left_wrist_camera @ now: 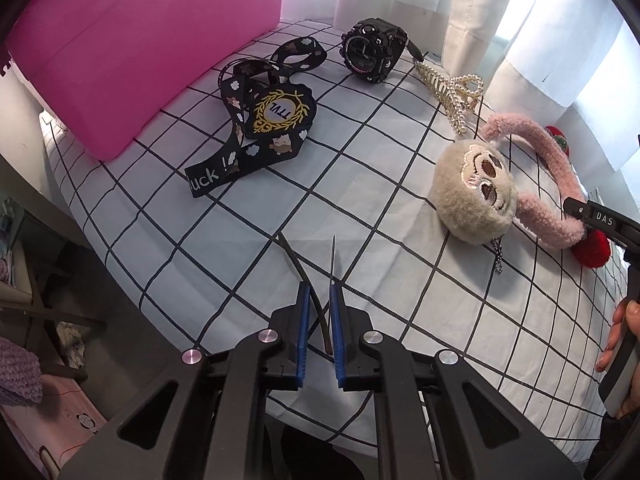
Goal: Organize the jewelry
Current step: 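Close the right gripper on the headband beside the strawberry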
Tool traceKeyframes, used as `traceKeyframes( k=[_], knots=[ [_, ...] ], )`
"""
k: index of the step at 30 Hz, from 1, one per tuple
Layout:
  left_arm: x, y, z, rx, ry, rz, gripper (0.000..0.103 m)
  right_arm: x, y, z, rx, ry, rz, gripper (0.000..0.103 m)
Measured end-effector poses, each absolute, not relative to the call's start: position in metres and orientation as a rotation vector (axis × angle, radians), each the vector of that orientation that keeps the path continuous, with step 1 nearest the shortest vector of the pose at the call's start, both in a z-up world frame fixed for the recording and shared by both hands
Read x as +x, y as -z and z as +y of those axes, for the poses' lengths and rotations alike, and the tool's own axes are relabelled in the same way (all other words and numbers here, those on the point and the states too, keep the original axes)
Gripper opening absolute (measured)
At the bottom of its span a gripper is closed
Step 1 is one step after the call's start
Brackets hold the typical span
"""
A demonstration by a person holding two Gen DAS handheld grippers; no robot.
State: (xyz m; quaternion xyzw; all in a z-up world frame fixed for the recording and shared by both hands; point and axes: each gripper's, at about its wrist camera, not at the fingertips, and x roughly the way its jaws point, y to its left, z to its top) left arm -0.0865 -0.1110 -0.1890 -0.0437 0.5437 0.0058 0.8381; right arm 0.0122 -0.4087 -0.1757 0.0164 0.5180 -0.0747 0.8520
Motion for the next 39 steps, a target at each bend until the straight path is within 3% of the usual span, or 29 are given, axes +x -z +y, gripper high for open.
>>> traceKeyframes(
  k=[9, 33, 39],
  knots=[
    [-0.084, 0.169, -0.109, -0.072, -0.004, 1.092, 0.010, -0.013, 0.156, -0.405, 0.048, 0.138, 1.039, 0.013],
    [-0.084, 0.144, -0.104, -0.080, 0.019, 1.042, 0.010, -0.021, 0.100, -0.409, 0.067, 0.133, 0.897, 0.008],
    [-0.082, 0.144, -0.102, -0.088, 0.024, 1.048, 0.010, -0.013, 0.128, -0.415, 0.099, 0.128, 1.012, 0.008]
  ],
)
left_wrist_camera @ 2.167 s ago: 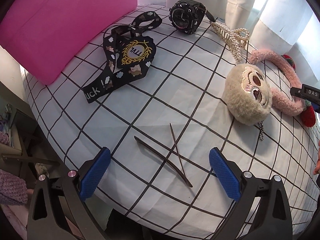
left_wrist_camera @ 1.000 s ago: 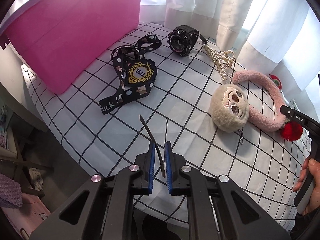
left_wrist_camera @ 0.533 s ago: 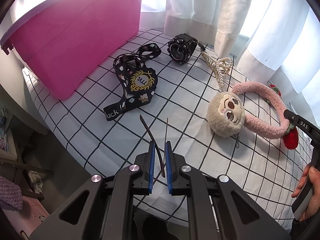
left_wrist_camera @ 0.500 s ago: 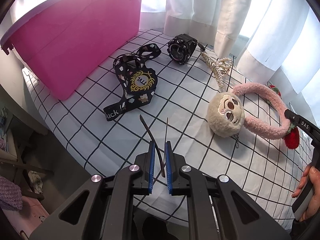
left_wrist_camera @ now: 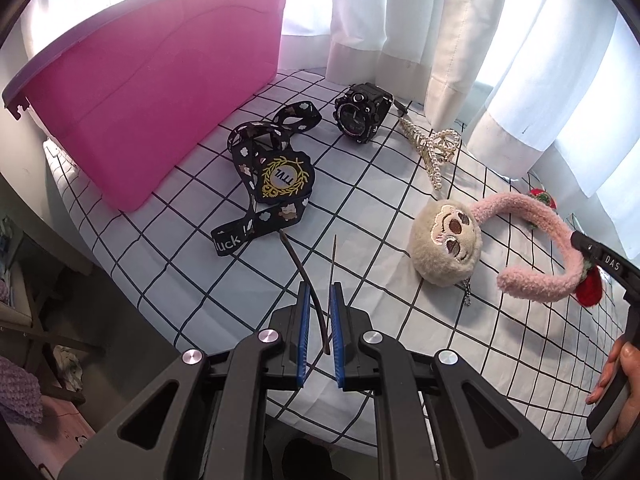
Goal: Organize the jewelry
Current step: 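Close the right gripper on the headband beside the strawberry, then lift the headband and carry it over the pink tub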
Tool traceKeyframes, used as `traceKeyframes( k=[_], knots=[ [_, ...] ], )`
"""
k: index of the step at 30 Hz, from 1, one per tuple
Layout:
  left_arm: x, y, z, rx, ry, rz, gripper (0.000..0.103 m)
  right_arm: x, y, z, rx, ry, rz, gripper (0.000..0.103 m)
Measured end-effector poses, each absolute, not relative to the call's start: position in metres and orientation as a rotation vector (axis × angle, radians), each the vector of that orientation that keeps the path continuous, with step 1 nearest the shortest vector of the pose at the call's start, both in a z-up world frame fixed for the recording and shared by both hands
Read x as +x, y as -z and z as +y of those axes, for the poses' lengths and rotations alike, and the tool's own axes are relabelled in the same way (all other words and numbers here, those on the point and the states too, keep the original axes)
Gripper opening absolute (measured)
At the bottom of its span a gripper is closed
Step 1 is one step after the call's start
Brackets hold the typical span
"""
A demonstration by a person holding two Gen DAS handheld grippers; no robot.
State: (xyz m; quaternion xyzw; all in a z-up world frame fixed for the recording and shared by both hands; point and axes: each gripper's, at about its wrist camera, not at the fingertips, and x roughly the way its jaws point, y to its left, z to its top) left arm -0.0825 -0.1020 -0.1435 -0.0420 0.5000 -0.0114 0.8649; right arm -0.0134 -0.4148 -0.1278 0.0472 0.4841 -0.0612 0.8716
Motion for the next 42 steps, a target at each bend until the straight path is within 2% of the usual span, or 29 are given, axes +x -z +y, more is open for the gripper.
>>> traceKeyframes(
  k=[7, 10, 12, 17, 21, 23, 24, 25, 30, 42],
  knots=[
    [-0.083, 0.146, -0.099, -0.091, 0.023, 1.051, 0.010, -0.003, 0.152, -0.417, 0.108, 0.128, 1.131, 0.008],
    [-0.082, 0.147, -0.097, -0.093, 0.024, 1.054, 0.010, 0.002, 0.155, -0.415, 0.101, 0.124, 1.158, 0.017],
    [-0.082, 0.147, -0.096, -0.092, 0.022, 1.055, 0.010, 0.006, 0.160, -0.412, 0.085, 0.117, 1.189, 0.028],
    [-0.081, 0.147, -0.093, -0.095, 0.016, 1.054, 0.010, 0.013, 0.167, -0.407, 0.051, 0.132, 1.223, 0.029],
    [-0.081, 0.148, -0.091, -0.097, 0.012, 1.057, 0.011, 0.018, 0.176, -0.408, 0.052, 0.137, 1.257, 0.040],
    [-0.081, 0.149, -0.091, -0.096, 0.008, 1.059, 0.011, 0.018, 0.176, -0.409, 0.059, 0.140, 1.254, 0.036],
    [-0.081, 0.149, -0.091, -0.098, 0.008, 1.061, 0.011, 0.017, 0.175, -0.409, 0.057, 0.144, 1.245, 0.018],
    [-0.081, 0.149, -0.091, -0.100, 0.008, 1.063, 0.011, 0.016, 0.175, -0.407, 0.043, 0.150, 1.240, 0.013],
    [-0.081, 0.147, -0.093, -0.094, 0.009, 1.056, 0.011, 0.010, 0.171, -0.404, 0.030, 0.147, 1.198, 0.012],
    [-0.079, 0.130, -0.099, -0.085, 0.025, 1.015, 0.011, -0.018, 0.112, -0.405, -0.011, 0.175, 1.024, 0.012]
  ],
)
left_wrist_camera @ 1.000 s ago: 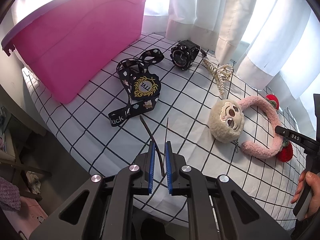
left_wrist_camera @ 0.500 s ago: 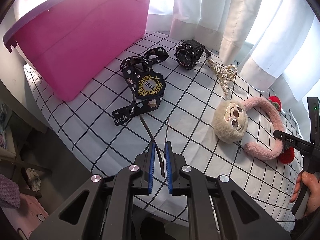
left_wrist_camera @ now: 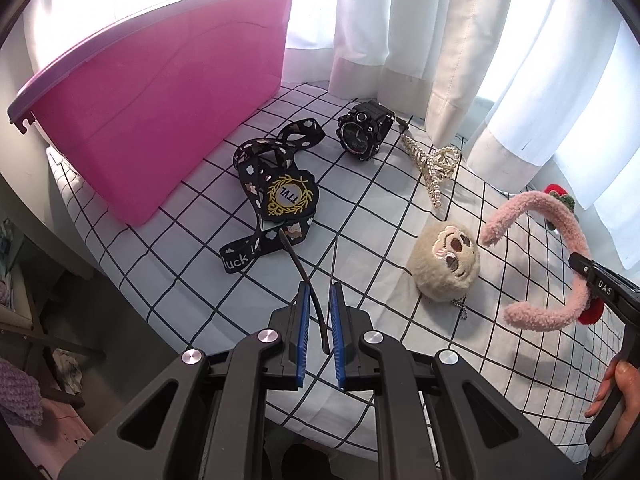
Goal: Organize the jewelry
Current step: 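Lift the headband and carry it over the pink tub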
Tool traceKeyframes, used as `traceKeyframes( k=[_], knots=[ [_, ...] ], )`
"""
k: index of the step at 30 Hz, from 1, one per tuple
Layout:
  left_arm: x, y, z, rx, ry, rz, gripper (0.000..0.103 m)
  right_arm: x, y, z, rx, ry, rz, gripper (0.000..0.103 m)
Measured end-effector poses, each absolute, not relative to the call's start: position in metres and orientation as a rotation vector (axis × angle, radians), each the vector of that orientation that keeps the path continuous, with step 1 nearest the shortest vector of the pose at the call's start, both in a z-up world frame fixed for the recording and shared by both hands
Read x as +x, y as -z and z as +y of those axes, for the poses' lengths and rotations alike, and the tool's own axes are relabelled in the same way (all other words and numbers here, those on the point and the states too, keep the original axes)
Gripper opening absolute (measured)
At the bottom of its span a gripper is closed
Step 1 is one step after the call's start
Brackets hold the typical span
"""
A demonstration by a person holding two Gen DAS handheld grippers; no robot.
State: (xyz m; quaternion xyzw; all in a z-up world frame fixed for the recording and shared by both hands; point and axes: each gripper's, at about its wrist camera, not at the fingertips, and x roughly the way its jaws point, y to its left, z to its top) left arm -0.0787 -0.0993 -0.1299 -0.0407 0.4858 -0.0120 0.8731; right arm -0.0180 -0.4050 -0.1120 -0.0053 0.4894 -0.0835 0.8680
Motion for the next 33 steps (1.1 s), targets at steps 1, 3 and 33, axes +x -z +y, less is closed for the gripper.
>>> traceKeyframes(
  k=[1, 3, 33],
  knots=[
    [-0.078, 0.128, -0.099, -0.086, 0.027, 1.011, 0.011, -0.018, 0.107, -0.405, -0.008, 0.180, 1.011, 0.012],
    [-0.077, 0.123, -0.098, -0.086, 0.029, 1.005, 0.011, -0.019, 0.096, -0.407, 0.006, 0.182, 0.990, 0.012],
    [0.006, -0.037, 0.076, -0.083, -0.166, 0.744, 0.011, 0.081, -0.061, -0.158, -0.004, -0.175, 0.694, 0.012]
  ],
)
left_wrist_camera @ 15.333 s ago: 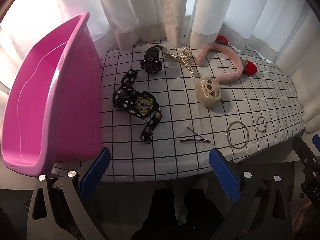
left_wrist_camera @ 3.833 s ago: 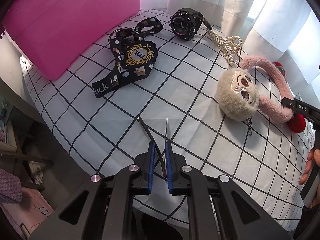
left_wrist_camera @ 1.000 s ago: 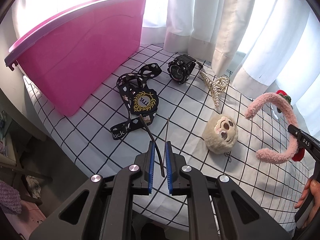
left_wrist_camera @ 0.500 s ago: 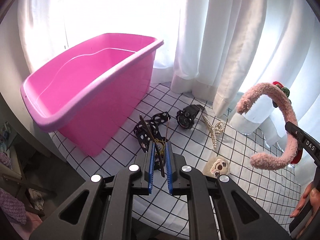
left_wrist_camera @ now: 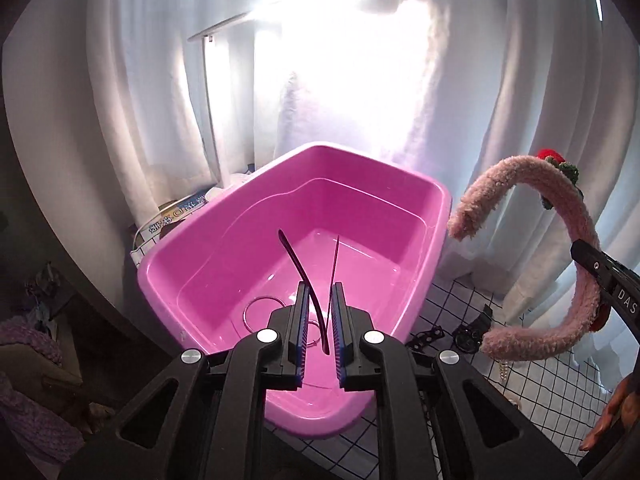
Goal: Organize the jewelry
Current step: 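Lift the headband and carry it over the pink tub, then open the right gripper to drop the headband into the tub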
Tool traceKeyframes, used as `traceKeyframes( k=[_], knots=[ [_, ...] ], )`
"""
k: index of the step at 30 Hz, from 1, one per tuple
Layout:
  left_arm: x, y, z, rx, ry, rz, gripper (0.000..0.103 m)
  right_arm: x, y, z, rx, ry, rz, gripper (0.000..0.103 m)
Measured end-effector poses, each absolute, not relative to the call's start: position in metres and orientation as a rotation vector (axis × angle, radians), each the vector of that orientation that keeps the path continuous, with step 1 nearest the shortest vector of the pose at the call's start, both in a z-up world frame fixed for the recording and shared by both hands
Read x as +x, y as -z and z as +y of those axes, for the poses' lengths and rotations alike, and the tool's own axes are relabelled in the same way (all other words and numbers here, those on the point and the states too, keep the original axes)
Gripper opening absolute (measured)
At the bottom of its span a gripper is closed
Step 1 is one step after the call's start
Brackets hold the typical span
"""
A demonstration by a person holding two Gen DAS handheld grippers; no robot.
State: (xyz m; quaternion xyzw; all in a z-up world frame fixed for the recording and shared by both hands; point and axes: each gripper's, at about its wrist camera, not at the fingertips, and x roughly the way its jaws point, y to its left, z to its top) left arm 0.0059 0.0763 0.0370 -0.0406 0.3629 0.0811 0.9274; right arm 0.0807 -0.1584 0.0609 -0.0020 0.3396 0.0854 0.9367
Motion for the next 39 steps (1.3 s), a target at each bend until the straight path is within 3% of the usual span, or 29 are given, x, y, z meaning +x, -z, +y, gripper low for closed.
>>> traceKeyframes(
  k=[12, 30, 34, 36, 39],
  knots=[
    [0.080, -0.012, 0.178, -0.077, -0.261, 0.849, 0.012, 0.163, -0.020, -0.021, -0.110, -0.231, 0.814, 0.012],
    [0.131, 0.039, 0.184, -0.042, -0.190, 1.023, 0.015, 0.208, 0.015, 0.041, -0.243, -0.151, 0.915, 0.014],
    [0.133, 0.040, 0.185, -0.050, -0.187, 1.029, 0.017, 0.207, 0.017, 0.043, -0.254, -0.155, 0.920, 0.021],
    [0.134, 0.040, 0.187, -0.056, -0.185, 1.028, 0.019, 0.207, 0.015, 0.046, -0.259, -0.157, 0.912, 0.045],
    [0.134, 0.037, 0.189, -0.055, -0.196, 1.018, 0.034, 0.205, 0.009, 0.049, -0.278, -0.156, 0.887, 0.053]
  ],
)
